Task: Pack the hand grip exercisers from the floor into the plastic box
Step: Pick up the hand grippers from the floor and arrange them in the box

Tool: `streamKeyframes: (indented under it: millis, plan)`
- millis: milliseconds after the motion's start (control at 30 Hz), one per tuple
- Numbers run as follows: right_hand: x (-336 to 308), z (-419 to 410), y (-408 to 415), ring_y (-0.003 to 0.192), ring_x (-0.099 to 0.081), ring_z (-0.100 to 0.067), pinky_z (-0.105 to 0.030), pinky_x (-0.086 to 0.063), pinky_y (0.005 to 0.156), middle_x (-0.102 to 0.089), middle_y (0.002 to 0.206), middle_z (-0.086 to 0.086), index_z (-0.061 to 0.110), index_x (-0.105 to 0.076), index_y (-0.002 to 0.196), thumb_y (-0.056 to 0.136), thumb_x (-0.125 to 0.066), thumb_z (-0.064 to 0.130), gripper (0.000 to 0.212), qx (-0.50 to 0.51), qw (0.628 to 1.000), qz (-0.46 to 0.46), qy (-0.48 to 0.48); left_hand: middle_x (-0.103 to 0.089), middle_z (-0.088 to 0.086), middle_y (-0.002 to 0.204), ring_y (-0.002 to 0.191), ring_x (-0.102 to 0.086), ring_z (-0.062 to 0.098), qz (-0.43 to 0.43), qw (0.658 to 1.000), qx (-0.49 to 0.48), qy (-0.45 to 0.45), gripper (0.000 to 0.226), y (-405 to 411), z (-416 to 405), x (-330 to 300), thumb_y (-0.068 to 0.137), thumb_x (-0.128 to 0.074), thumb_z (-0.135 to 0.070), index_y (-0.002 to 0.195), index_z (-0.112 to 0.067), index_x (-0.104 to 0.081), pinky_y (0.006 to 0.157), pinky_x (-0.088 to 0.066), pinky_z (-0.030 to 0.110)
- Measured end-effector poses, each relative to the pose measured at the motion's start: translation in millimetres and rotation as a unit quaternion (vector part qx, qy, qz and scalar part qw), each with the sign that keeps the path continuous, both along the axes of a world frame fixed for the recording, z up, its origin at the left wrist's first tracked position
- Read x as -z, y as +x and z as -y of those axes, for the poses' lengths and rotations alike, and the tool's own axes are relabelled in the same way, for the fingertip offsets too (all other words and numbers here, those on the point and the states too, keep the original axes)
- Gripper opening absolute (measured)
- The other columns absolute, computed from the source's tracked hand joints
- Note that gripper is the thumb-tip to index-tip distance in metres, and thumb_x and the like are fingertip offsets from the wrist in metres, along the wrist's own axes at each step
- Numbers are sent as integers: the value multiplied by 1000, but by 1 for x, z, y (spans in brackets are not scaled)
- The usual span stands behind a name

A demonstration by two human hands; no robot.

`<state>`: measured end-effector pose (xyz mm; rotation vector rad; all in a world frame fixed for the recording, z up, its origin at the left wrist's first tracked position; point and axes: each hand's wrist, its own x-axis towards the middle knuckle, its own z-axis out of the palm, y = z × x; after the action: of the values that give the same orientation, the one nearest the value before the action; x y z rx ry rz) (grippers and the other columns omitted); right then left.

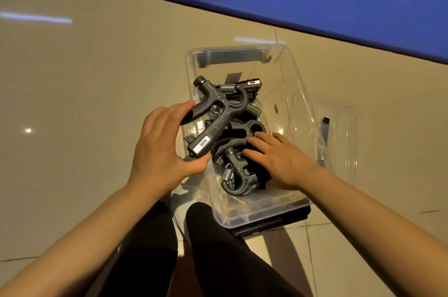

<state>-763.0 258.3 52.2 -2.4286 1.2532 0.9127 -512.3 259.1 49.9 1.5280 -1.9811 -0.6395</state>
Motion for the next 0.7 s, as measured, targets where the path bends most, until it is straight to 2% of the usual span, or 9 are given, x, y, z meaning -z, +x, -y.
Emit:
streamKeyframes:
  millis: [100,167,267,433,567,700]
  plan:
    - [5,-2,-5,142,-13,-30,-43,-20,113,-12,156,-9,22,-21,147,78,-71,37,86,-18,1000,3,-13,-48,0,129,118,-36,17,-1,1000,0,-2,86,1,0,1,61,-60,-56,138,-24,-35,91,-26,23]
    - [6,-3,-11,137,-25,-32,-45,-28,109,-25,151,-12,22,-28,145,78,-71,28,80,-36,999,-4,-23,-48,0,129,119,-36,17,-2,1000,0,-4,86,1,0,2,61,-60,-55,137,-23,-35,92,-24,18]
    - [6,1,-14,128,-38,-32,-45,-36,102,-41,139,-12,23,-34,142,79,-70,23,73,-61,998,-12,-26,-48,0,129,120,-37,19,-8,1000,-2,-5,85,0,0,4,61,-61,-54,137,-23,-37,93,-31,27]
    - [-5,5,-18,132,-31,-27,-40,-31,105,-34,143,-6,27,-25,145,87,-61,28,68,-73,997,-20,-16,-48,1,130,120,-37,21,-9,1000,1,-5,85,0,0,4,62,-61,-54,137,-22,-36,93,-35,32]
    - [-14,6,-22,136,-27,-26,-44,-24,110,-29,148,-5,32,-15,149,91,-54,33,69,-60,996,-65,29,-45,-1,132,121,-36,21,-10,1000,3,-11,83,0,-1,6,64,-61,-53,137,-22,-37,94,-36,32]
    - [-11,7,-18,132,-33,-25,-44,-25,110,-33,144,-4,35,-22,146,87,-54,51,69,-30,996,-66,50,-45,-1,133,122,-36,22,-6,1000,10,-14,81,0,-1,7,66,-61,-54,136,-22,-38,94,-33,30]
